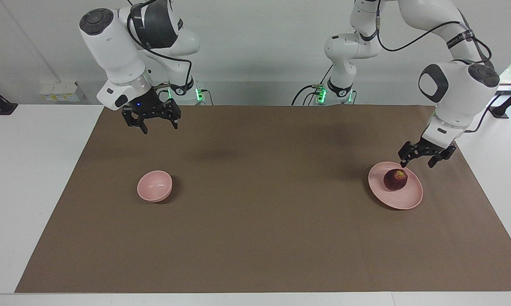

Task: Move apple from plate to bowl
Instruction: 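Reach the left gripper to the apple while the right gripper nears the bowl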

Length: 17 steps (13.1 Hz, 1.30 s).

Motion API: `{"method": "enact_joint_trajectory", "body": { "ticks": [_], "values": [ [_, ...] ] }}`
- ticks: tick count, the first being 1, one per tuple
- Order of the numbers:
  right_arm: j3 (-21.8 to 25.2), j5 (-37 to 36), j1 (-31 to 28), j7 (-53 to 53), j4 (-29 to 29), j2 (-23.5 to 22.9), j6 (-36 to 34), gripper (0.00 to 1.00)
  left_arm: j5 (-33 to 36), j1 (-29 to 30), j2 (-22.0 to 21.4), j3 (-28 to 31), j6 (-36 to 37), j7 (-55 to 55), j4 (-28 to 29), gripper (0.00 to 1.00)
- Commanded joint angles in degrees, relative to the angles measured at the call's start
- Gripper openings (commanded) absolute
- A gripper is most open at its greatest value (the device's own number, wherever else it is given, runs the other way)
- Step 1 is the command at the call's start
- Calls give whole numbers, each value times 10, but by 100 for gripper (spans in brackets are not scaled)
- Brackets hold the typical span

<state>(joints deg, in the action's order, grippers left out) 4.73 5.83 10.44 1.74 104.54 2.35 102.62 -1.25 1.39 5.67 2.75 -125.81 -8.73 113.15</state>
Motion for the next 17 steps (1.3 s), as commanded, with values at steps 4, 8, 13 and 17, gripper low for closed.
{"method": "enact_joint_trajectory", "body": {
  "ticks": [4, 8, 13, 17],
  "values": [
    [-2, 50, 10, -25, 8, -16, 18, 100, -5, 13, 20, -5, -107, -6, 75, 100],
    [-2, 51, 20, -25, 14, -18, 20, 100, -7, 12, 43, -5, -148, -5, 81, 100],
    [-2, 53, 31, -26, 24, -18, 21, 100, -7, 7, 29, -5, -125, -6, 105, 51],
    [-2, 54, 32, -25, 33, -18, 20, 100, -6, 6, 37, -5, -124, -7, 83, 0]
  ]
}}
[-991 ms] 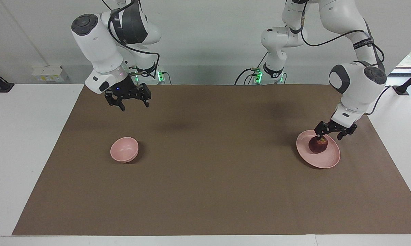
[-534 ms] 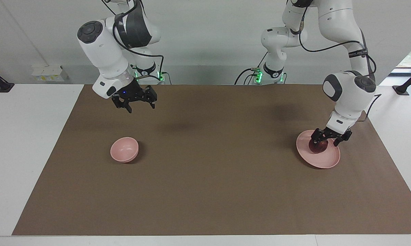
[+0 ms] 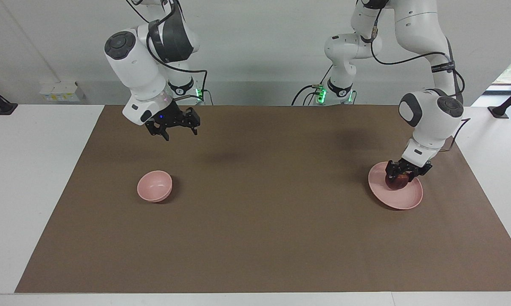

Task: Move apple from plate to bowl
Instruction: 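Reach the left gripper to the apple while the right gripper nears the bowl, then close the left gripper on the apple and lift it off the plate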

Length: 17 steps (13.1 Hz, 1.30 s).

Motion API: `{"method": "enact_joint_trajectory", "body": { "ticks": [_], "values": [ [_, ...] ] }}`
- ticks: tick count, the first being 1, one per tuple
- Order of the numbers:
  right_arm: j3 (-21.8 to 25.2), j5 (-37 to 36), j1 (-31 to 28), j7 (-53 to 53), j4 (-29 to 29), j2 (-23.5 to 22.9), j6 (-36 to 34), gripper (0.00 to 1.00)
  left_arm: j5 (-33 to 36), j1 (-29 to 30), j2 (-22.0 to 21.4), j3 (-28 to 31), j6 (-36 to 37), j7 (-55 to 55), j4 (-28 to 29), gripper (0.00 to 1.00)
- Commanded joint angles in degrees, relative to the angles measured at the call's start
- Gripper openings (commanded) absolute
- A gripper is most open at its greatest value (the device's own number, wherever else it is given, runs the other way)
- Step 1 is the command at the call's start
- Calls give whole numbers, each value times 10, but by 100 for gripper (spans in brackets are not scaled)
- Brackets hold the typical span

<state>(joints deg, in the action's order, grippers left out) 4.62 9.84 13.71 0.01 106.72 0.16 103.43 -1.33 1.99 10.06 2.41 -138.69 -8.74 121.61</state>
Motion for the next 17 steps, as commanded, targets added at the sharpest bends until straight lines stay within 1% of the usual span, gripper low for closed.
{"method": "enact_joint_trajectory", "body": {
  "ticks": [1, 2, 3, 5, 6, 7, 8, 9, 10, 12, 13, 15, 17],
  "values": [
    [0, 15, 0, -8, 11, 5, 12, 100, -5, -1, -9, -1, 5, -7, -8, 0],
    [0, 14, -1, -8, 11, 4, 12, 100, -5, -3, -16, -4, 5, -6, -9, 0],
    [0, 15, -1, -8, 11, 5, 12, 100, -5, -4, -33, -8, 6, -1, -9, 0],
    [0, 24, -1, -9, 9, 3, 11, 100, -9, -15, -67, -16, 35, -1, -9, 0],
    [0, 65, -6, -8, 7, 1, 12, 100, -34, -28, -83, -16, 62, -1, -13, 0],
    [0, 113, -15, -2, 1, -4, 12, 100, -92, -46, -100, -16, 96, -2, -20, 0],
    [0, 146, -25, 2, -1, -5, 12, 100, -130, -60, -107, -18, 121, 0, -29, 0],
    [0, 175, -34, 7, -2, -5, 13, 100, -149, -83, -117, -25, 136, 15, -31, 0],
    [0, 205, -40, 19, -1, -5, 13, 100, -155, -103, -120, -28, 136, 53, -32, 0],
    [0, 258, -54, 31, -1, -5, 13, 100, -175, -152, -115, -39, 125, 141, -51, 0],
    [0, 283, -61, 35, 1, -4, 12, 100, -197, -174, -110, -40, 115, 174, -62, 0],
    [0, 339, -70, 39, 9, 2, 10, 100, -239, -209, -109, -51, 60, 229, -66, 0],
    [0, 386, -76, 49, 23, 11, 6, 100, -249, -239, -102, -66, 0, 290, -66, 0]
  ]
}}
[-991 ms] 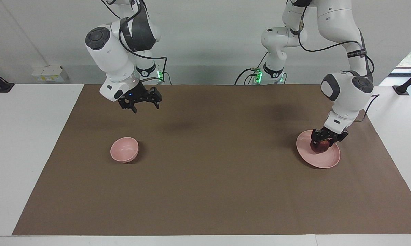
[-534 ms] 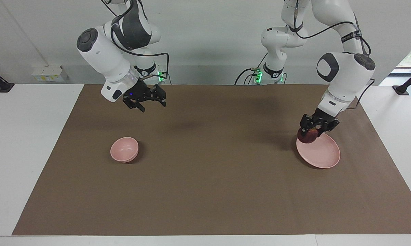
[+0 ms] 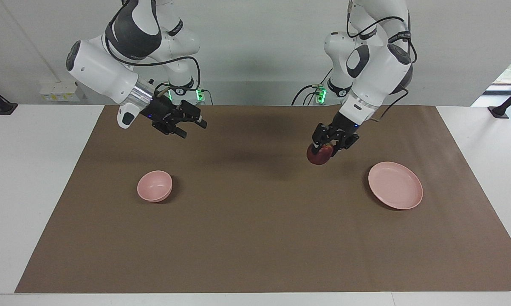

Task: Move apple from plate to bowl
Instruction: 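Carry the apple with the left gripper toward the right gripper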

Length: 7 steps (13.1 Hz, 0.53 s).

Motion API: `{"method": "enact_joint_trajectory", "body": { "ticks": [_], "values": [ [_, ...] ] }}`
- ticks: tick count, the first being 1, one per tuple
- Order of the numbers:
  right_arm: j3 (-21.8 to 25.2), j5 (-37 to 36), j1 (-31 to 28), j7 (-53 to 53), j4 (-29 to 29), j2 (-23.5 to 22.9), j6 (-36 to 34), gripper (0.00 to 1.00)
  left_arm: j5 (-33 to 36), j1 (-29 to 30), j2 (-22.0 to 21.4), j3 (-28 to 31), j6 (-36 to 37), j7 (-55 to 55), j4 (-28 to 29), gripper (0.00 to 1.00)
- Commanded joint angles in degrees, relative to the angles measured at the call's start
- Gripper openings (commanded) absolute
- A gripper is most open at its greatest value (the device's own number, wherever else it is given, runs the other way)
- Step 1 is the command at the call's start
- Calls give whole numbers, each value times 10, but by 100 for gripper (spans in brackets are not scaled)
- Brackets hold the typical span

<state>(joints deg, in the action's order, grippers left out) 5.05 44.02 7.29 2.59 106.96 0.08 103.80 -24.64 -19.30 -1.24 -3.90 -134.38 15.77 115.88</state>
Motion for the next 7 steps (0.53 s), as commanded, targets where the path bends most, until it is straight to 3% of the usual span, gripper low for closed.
{"method": "enact_joint_trajectory", "body": {
  "ticks": [1, 7],
  "values": [
    [-4, 76, -14, 36, 35, 21, 3, 100, -31, -37, 12, -14, -82, 71, -7, 0],
    [-3, 236, -31, 49, 109, 69, -1, 100, -72, -128, 13, -37, -288, 136, 2, 0]
  ]
}}
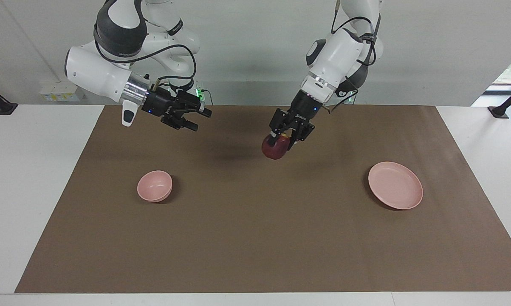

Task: Move apple from plate to bowl
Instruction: 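Carry the apple with the left gripper toward the right gripper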

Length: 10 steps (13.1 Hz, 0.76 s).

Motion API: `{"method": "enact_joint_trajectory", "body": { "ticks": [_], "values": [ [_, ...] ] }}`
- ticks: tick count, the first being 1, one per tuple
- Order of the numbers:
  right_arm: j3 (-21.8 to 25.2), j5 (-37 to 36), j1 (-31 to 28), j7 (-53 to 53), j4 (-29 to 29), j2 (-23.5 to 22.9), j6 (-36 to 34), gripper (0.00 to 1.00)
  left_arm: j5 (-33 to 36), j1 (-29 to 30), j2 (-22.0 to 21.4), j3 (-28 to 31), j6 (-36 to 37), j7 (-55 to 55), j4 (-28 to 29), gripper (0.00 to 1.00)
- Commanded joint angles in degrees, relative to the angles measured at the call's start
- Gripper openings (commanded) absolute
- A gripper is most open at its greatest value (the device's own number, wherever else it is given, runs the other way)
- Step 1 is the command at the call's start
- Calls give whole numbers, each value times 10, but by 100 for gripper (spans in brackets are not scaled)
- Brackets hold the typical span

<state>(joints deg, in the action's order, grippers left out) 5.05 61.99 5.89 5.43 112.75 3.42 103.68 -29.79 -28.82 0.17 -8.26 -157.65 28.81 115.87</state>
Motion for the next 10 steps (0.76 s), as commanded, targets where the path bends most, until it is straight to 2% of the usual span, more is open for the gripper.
{"method": "enact_joint_trajectory", "body": {
  "ticks": [1, 3, 7, 10],
  "values": [
    [-3, 59, -17, 20, 53, 37, -1, 100, -23, -44, 0, 7, -92, 5, 2, 0],
    [-3, 68, -19, 14, 56, 39, -2, 100, -23, -76, 8, 7, -150, 5, 2, 0],
    [-2, 89, -40, -78, 51, 37, -6, 100, -25, -133, 4, 8, -229, 3, 5, 0],
    [-1, 90, -43, -188, 36, 27, -8, 100, -26, -150, -1, 6, -244, -1, 12, 0]
  ]
}}
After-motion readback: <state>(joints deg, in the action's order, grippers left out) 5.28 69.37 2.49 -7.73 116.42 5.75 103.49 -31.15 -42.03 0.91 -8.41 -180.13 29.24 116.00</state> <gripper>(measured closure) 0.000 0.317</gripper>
